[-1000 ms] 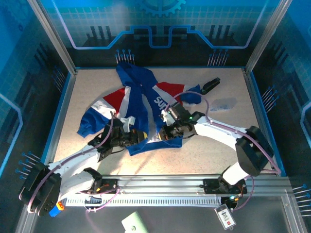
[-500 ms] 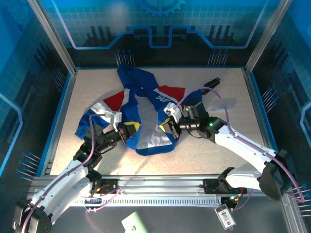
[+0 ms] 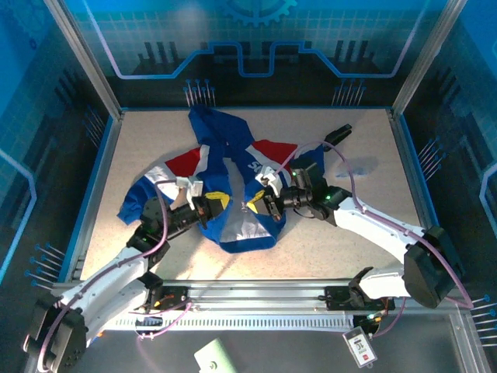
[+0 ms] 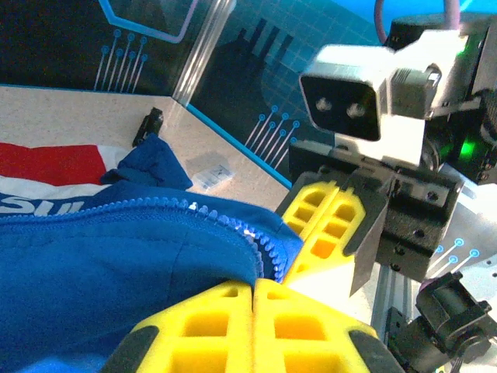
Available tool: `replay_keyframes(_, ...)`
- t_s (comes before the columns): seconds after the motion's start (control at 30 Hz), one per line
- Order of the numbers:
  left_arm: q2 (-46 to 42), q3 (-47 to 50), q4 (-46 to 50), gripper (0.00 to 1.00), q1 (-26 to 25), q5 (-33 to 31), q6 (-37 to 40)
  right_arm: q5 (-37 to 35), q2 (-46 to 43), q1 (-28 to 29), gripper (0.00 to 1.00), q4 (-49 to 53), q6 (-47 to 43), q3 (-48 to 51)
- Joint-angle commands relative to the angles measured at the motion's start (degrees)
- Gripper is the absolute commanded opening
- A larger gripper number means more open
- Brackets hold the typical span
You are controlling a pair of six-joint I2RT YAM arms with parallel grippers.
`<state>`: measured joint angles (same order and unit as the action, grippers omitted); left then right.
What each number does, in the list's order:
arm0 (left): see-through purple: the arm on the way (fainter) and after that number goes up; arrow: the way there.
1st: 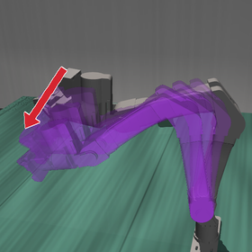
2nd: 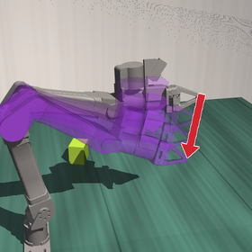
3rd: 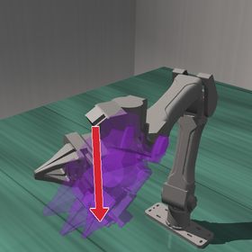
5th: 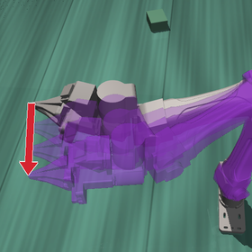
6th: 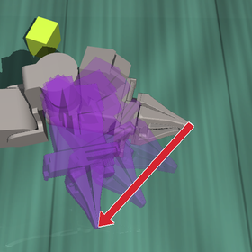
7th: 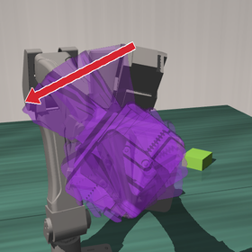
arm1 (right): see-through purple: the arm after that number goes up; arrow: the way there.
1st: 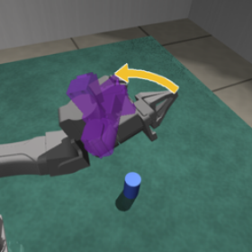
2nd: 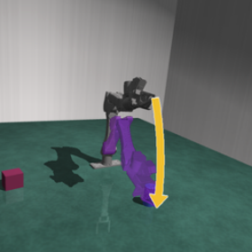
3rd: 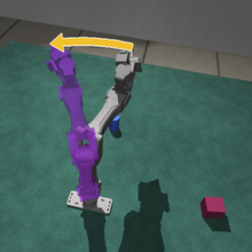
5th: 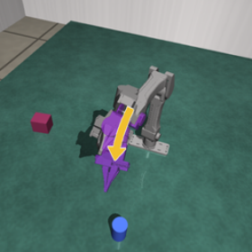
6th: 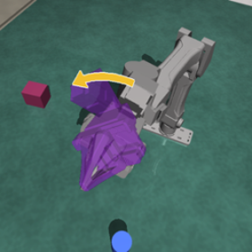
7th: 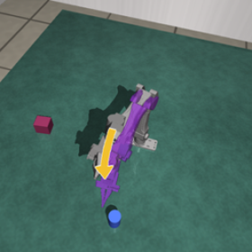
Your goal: Zip up the jacket
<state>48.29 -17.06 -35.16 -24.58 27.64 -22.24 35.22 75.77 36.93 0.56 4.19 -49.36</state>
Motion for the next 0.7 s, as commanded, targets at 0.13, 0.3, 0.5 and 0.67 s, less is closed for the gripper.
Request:
replay_keyframes(0.13,5.7,1.0,-18.6,0.0,0.1,3.8,0.1,6.3,2.4,-1.8,0.0,-5.8,6.5,-3.2)
replay_keyframes(0.3,6.4,1.0,-20.2,0.0,0.2,4.7,-0.1,6.5,2.7,-2.0,0.0,-7.3,8.6,-2.9)
replay_keyframes(0.5,5.3,1.7,-18.6,0.0,0.2,4.0,0.5,7.8,3.4,-2.7,0.0,-6.6,11.3,-3.5)
replay_keyframes(0.67,4.6,2.1,-17.4,0.0,0.1,3.1,1.7,9.0,3.0,-2.8,0.0,-7.1,11.4,-3.0)
